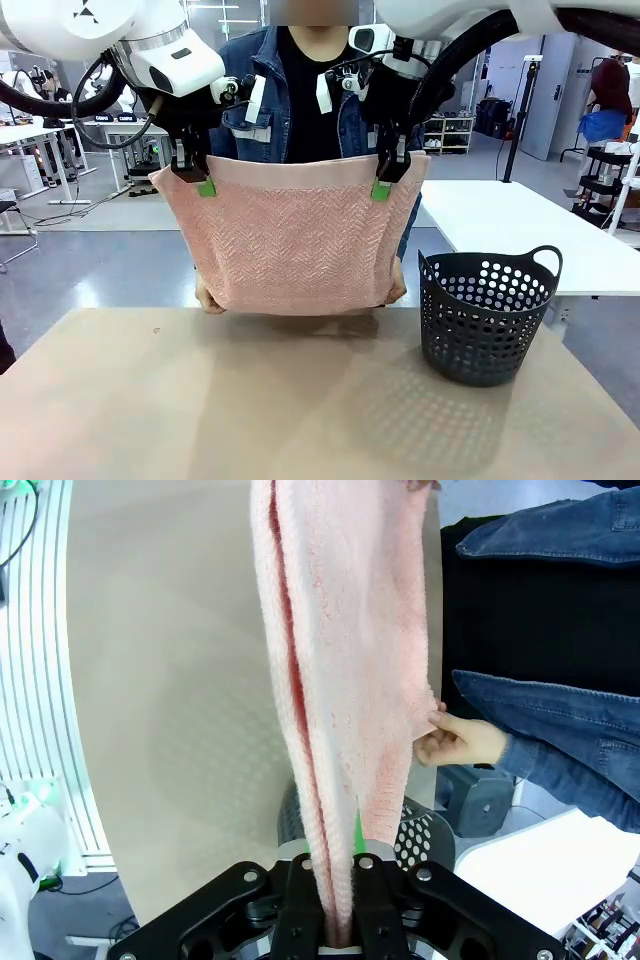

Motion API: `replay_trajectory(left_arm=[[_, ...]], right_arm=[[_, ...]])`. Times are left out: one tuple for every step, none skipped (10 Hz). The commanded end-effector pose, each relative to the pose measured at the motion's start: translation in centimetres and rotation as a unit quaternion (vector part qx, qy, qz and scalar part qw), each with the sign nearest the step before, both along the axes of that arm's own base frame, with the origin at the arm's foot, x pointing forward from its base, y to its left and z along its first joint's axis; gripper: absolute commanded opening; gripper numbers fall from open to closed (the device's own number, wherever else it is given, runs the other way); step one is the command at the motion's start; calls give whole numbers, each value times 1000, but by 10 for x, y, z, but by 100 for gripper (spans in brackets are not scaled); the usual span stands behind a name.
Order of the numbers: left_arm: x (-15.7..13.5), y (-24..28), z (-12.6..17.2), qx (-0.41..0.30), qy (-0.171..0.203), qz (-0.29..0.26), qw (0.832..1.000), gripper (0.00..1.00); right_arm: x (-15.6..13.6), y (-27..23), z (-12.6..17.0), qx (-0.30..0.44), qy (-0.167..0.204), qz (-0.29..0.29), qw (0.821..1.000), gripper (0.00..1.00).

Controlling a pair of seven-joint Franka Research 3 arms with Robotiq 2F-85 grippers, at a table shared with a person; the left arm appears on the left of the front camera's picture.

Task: Fold the towel.
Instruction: Release the end of the 100 cm Hotel Towel you were holding.

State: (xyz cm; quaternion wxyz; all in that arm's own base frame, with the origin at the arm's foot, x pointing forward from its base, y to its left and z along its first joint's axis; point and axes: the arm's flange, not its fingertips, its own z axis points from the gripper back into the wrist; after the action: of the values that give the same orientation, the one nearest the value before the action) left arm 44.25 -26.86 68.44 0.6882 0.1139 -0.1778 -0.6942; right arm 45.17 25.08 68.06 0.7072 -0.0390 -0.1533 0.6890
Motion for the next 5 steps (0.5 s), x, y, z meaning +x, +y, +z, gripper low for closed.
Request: replay_trajectory(left_arm=[[0,2,2,4,0,-8,1000,0],[0,2,2,4,0,-8,1000,0],[0,2,2,4,0,-8,1000,0],[0,2,2,4,0,-8,1000,0],[0,2,2,4,0,-8,1000,0]], right_arm=[[0,-2,2,-3,-1,6,1000,0],[0,-2,2,-3,-1,6,1000,0],[0,-2,2,-3,-1,6,1000,0],[0,-2,2,-3,-1,6,1000,0],[0,-2,2,-3,-1,6,1000,0]])
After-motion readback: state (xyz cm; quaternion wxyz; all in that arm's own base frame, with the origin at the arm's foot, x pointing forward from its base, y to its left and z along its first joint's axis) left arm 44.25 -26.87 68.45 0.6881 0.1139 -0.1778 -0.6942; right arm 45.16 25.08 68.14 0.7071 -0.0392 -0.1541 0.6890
